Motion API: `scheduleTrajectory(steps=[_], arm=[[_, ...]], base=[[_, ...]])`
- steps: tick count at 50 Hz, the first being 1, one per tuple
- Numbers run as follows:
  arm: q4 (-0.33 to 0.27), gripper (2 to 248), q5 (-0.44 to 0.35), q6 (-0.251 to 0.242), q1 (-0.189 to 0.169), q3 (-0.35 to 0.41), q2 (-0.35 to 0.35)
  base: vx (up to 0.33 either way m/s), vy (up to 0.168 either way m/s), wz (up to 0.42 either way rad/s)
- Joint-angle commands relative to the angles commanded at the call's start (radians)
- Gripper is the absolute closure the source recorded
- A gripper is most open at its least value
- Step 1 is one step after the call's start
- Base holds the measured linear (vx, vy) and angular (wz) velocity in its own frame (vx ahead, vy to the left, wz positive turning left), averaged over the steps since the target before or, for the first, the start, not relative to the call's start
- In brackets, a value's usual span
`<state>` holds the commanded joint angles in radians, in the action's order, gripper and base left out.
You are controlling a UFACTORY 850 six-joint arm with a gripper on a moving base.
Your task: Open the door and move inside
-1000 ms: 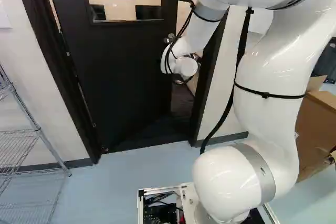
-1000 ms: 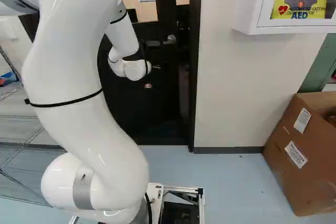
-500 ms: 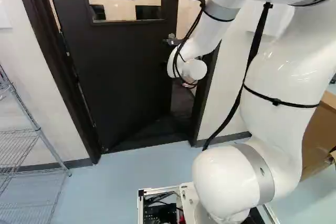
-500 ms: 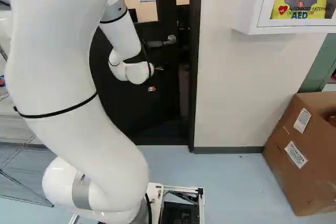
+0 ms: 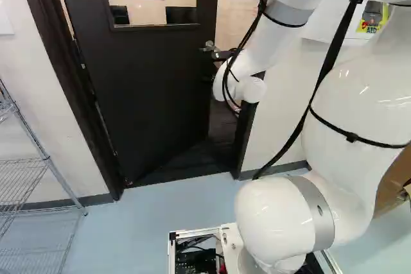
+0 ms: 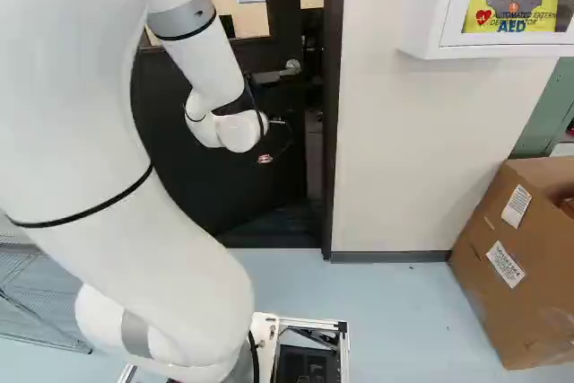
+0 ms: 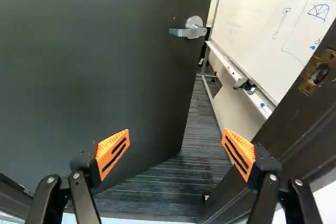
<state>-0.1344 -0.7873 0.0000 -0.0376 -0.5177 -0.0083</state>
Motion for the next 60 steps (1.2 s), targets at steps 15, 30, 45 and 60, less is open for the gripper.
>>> scheduleTrajectory(steps=[15,30,45,60], arm=[[-0.001,3,0.0,0.0,-0.032,0.067,0.068],[-0.001,3,0.0,0.0,-0.061,0.119,0.122],[-0.001,3,0.0,0.0,-0.066,0.125,0.128],[-0.001,3,0.0,0.0,-0.066,0.125,0.128]], base=[[0.0,0.0,0.0],[0.0,0.0,0.0],[0.0,0.0,0.0],[0.0,0.0,0.0]])
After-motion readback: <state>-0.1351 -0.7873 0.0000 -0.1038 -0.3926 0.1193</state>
